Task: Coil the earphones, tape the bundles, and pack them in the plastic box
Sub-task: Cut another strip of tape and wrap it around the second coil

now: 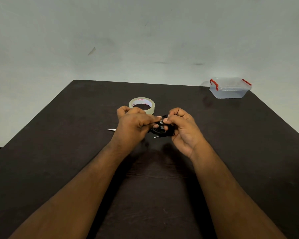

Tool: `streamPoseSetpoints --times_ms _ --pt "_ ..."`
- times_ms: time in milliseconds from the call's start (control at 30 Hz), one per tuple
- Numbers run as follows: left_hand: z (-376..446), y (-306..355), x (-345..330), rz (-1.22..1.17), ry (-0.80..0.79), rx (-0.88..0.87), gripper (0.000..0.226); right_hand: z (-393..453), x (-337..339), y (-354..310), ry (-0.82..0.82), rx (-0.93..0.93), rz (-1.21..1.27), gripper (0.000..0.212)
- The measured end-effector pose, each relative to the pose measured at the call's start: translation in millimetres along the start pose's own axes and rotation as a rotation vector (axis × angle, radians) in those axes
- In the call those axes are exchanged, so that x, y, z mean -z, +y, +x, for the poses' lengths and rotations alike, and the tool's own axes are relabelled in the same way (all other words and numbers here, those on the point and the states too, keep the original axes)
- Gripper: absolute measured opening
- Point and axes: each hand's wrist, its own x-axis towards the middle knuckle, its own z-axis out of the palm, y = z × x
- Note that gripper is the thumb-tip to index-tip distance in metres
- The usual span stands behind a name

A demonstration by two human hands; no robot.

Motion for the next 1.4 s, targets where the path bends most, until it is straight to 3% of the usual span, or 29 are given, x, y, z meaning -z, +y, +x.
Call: streamPoseSetpoints --times_ms 200,333,533,700,867,967,1100,1167,1267,1400 --pt "1 0 5 0.075 0.035 -0.072 0.016 0 7 -2 -0.136 -0.246 0.029 0.013" --pt "2 3 7 0.092 0.057 -0.109 0.016 -2 11 -7 -0.205 -0.325 -0.128 0.022" --pt "5 6 13 0.067 0.044 -0.087 0.022 -1 8 -5 -0.091 -0.149 -0.171 0.039" --pt "4 6 13 0.0 0.027 -0.013 0.019 -1 8 -4 -0.12 0.065 -0.317 0.024" --pt "6 2 13 -0.047 0.055 -0.076 0.019 -4 10 -6 -0.166 0.138 -0.418 0.018" --pt "4 -7 11 -0.015 -0.034 -0.08 0.016 -5 13 -7 -0.135 0.33 -0.705 0.015" --pt "5 -11 14 0.037 -0.227 -0.032 0.011 -6 18 -10 -0.229 0.49 -1.085 0.012" --pt "8 -8 15 0.056 -0.408 0.018 0.023 -4 20 -11 -0.305 0.432 -1.17 0.011" --pt "7 -6 14 0.071 -0.669 0.079 0.017 -1 24 -11 -0.412 0.298 -1.261 0.01" --pt "4 -9 11 -0.015 -0.764 0.084 0.015 2 28 -9 -0.461 0.165 -1.23 0.015"
